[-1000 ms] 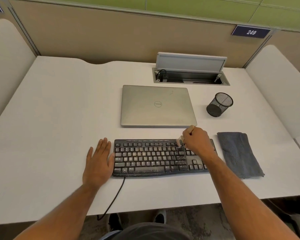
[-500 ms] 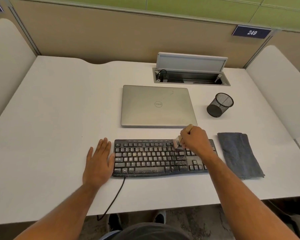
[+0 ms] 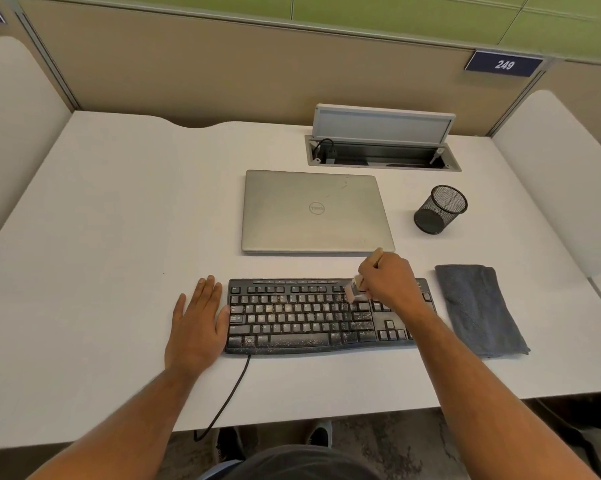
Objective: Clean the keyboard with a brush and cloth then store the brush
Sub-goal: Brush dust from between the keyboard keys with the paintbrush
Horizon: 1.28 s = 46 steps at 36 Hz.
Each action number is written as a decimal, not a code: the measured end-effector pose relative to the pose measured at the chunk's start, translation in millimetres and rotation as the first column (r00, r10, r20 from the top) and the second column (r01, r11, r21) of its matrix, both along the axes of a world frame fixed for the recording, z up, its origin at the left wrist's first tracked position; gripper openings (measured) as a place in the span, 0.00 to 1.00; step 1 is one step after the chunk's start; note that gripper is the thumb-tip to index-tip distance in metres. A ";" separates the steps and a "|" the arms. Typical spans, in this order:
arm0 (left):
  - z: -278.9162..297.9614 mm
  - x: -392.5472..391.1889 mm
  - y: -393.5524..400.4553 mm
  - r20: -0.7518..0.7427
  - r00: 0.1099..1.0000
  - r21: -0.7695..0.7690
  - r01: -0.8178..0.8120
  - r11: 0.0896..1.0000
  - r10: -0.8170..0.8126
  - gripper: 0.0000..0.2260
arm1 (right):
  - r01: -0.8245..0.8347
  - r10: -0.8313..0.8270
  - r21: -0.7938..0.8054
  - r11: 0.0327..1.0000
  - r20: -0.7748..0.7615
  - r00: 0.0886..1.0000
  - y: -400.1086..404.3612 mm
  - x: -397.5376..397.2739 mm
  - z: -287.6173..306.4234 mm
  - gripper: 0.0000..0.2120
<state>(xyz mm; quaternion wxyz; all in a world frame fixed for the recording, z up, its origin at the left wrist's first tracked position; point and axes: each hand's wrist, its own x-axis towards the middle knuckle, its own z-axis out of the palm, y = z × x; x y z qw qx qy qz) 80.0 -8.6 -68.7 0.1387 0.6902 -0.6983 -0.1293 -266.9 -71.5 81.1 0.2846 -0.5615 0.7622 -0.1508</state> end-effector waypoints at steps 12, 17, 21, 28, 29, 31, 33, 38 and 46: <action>-0.4 0.7 0.2 0.001 1.000 0.000 -0.005 1.000 0.005 0.32 | 0.013 -0.013 -0.001 1.000 0.054 0.998 2.7 7.6 -0.6 0.20; 1.0 -0.5 0.5 0.000 1.000 0.003 -0.004 1.000 0.004 0.32 | -0.008 0.007 0.026 1.000 0.046 0.999 4.7 9.5 1.5 0.18; 1.7 -0.6 0.5 0.014 1.000 0.012 -0.003 1.000 0.003 0.32 | -0.007 0.006 0.027 1.000 0.038 0.999 3.7 8.7 1.9 0.19; 0.8 -0.1 0.1 0.026 1.000 0.015 -0.002 1.000 0.001 0.32 | -0.052 0.052 0.049 0.997 0.008 0.999 6.1 10.6 4.5 0.17; 0.8 -0.1 -0.1 0.027 1.000 0.016 -0.002 1.000 0.001 0.32 | -0.057 0.056 0.058 0.997 0.008 0.998 5.2 9.9 4.0 0.17; 0.9 -0.2 0.0 0.030 1.000 0.019 -0.001 1.000 0.000 0.32 | -0.038 0.037 0.034 0.999 0.031 0.999 4.8 10.7 4.6 0.19; 0.9 -0.6 -0.2 0.024 1.000 0.020 -0.003 1.000 0.003 0.32 | -0.017 0.018 -0.016 1.000 0.054 0.998 5.7 12.8 5.1 0.19; -0.1 0.2 -0.1 0.025 1.000 0.024 -0.003 1.000 0.002 0.32 | -0.048 0.045 0.041 0.998 0.056 0.997 5.2 13.2 2.7 0.17; 0.7 -0.3 -0.1 0.020 1.000 0.021 -0.001 1.000 0.001 0.33 | -0.101 0.101 0.004 0.995 0.074 0.992 5.1 17.6 3.5 0.17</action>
